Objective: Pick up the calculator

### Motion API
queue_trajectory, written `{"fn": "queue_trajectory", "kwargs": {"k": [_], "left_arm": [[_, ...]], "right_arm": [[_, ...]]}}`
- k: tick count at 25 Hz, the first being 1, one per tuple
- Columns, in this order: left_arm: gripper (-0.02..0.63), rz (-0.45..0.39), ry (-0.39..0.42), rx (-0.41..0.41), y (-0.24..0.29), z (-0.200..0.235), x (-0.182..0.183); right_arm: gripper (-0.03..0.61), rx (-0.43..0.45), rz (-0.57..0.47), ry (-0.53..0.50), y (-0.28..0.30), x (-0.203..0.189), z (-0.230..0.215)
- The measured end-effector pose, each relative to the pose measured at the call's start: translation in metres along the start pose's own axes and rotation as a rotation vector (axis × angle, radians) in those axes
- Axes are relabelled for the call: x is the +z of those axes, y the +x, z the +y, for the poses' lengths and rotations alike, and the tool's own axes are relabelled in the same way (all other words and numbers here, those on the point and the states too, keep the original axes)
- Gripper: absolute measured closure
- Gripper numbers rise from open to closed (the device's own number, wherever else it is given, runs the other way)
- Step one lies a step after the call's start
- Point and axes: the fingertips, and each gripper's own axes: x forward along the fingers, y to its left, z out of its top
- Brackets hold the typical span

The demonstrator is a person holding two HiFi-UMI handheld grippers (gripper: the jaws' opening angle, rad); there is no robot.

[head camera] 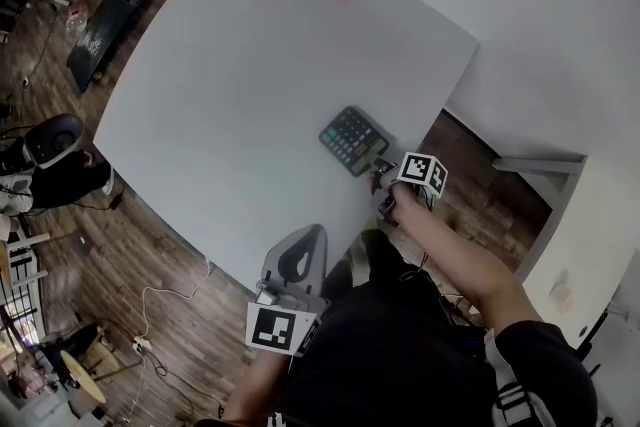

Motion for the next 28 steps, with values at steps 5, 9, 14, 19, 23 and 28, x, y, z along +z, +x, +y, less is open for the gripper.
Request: {"fn": "queue_trajectory", "kwargs": {"k": [5, 9, 14, 19, 23, 28], "left_arm": [[0.607, 0.012, -0.013, -0.015, 0.001, -0.002, -0.001], [0.607, -0.020, -0.003, -0.042, 0.000, -0.007, 0.007], [0.607, -0.018, 0.025, -0.059, -0.002, -0.015, 0.014], [0.607, -0.060, 0.041, -0.088, -0.001, -0.023, 0.027], [0.607, -0.083, 0.061, -0.094, -0.001, -0.026, 0.037], [0.607, -0.108, 0.088, -0.083, -0.008, -0.025, 0.051]], "right_arm": [[0.526, 0.072, 0.012, -0.014, -0.015, 0.000, 0.020], [0.526, 0.135, 0.005, -0.041, -0.036, 0.007, 0.052], [0.526, 0.209, -0.023, -0.050, -0.057, 0.013, 0.090], [0.526, 0.248, -0.034, -0.048, -0.070, 0.013, 0.112], [0.526, 0.282, -0.037, -0.057, -0.085, 0.012, 0.131], [0.526, 0.343, -0.040, -0.078, -0.109, 0.001, 0.165]]}}
